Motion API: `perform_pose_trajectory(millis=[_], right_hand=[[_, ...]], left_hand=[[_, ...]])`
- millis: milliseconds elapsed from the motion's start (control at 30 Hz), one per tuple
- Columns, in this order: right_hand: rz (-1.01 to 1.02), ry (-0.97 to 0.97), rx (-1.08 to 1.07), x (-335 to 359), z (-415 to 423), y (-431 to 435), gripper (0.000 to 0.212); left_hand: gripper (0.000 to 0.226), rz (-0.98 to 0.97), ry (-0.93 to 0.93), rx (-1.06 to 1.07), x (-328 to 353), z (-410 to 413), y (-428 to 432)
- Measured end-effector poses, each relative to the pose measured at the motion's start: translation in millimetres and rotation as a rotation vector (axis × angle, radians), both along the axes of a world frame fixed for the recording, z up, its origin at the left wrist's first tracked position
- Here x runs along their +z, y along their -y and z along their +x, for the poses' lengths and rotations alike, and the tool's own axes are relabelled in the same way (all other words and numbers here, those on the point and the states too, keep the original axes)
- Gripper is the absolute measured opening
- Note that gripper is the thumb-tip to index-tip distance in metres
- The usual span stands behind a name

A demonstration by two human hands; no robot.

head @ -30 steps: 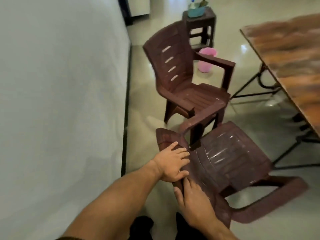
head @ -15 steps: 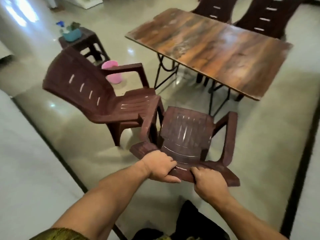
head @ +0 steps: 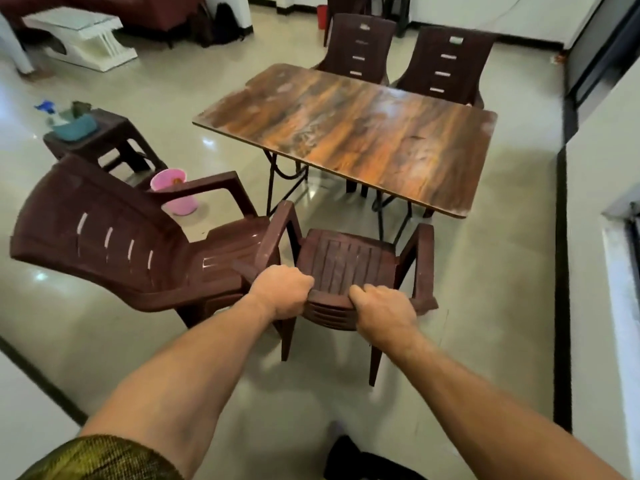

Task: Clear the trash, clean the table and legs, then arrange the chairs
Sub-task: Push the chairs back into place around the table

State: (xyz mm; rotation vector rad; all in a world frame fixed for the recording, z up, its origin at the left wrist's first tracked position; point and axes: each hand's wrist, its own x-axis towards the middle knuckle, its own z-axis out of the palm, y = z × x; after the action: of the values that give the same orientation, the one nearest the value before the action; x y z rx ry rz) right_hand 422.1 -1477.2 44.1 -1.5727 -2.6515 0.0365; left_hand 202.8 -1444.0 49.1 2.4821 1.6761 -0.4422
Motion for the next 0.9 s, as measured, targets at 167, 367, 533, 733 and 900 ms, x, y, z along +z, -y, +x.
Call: perform_pose_trajectory(millis=[167, 367, 533, 733, 900], right_hand=[[-0.006, 0.039, 0.000, 3, -11, -19, 0.012], [0.037, 0.101, -0.076, 10, 62, -51, 0.013], [0.105, 0.094, -0.111, 8, 130, -11, 0.015], [0.135, 0.015, -0.235, -83, 72, 92, 0.010], [0.070, 0.027, -0.248, -68, -1, 44, 0.010]], left_hand=[[0.016, 0.031, -0.004, 0.050, 1, 0, -14], [0.025, 0.063, 0.124, 0.025, 19, 69, -22], [0.025, -0.120, 0.243, -0.161, 12, 129, 13], [0.024, -0.213, 0.101, -0.335, -53, 67, 64], [0.031, -0.093, 0.027, -0.157, -53, 12, 15]])
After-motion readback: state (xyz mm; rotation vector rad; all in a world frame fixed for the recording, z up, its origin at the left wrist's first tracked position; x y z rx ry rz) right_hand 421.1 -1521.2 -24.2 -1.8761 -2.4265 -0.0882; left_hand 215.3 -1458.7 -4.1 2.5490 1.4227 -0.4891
